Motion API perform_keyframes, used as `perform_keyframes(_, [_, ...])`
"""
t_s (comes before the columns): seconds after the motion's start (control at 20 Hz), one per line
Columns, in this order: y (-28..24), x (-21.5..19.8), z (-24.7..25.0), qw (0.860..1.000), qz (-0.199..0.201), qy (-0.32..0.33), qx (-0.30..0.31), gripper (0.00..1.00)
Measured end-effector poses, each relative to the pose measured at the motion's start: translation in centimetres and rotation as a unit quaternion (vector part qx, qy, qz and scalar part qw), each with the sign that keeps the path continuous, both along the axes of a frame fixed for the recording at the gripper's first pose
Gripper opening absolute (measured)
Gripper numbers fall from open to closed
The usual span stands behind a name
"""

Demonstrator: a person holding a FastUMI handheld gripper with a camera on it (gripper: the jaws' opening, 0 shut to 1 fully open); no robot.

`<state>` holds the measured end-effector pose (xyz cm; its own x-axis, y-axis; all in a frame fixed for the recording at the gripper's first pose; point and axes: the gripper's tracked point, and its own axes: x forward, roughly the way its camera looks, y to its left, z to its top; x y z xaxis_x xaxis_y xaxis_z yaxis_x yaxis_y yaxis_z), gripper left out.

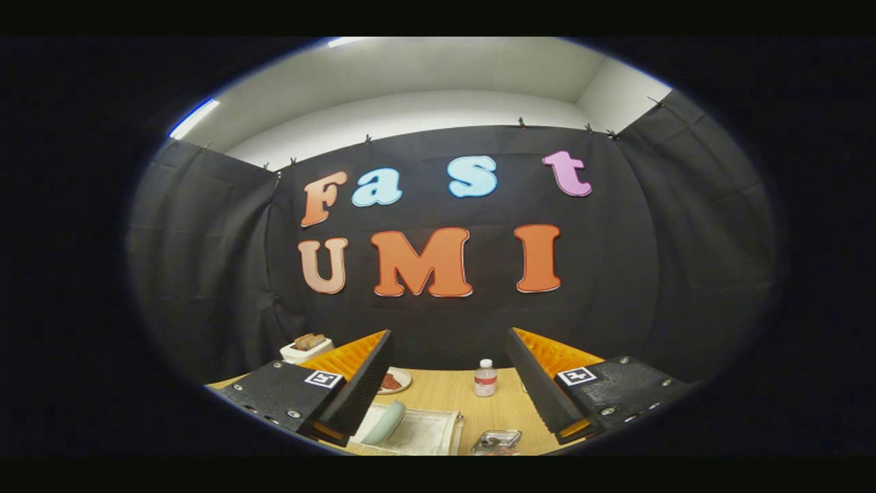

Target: Take the plate from the dish rack, then take the spoon from the basket and place it into the plate.

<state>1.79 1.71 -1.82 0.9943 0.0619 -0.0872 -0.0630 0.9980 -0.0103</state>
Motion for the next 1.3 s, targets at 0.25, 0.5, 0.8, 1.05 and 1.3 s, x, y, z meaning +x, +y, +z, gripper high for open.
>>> perform_keyframes(0.25, [2.1,0.5,-2.6,0.998,0.030,0.053,-0.006,0.98])
perform_keyframes(0.5, [5.4,1.6,-4.3,0.994,0.067,0.081,-0.024,0.98])
perform_keyframes(0.8, [8.4,2.8,-10.2,0.977,0.092,0.187,-0.035,0.98])
perform_keyframes(1.05, [9.6,3.5,-16.1,0.949,0.106,0.294,-0.044,0.98])
perform_keyframes(1.3, [9.4,2.2,-22.5,0.899,0.112,0.417,-0.073,0.96])
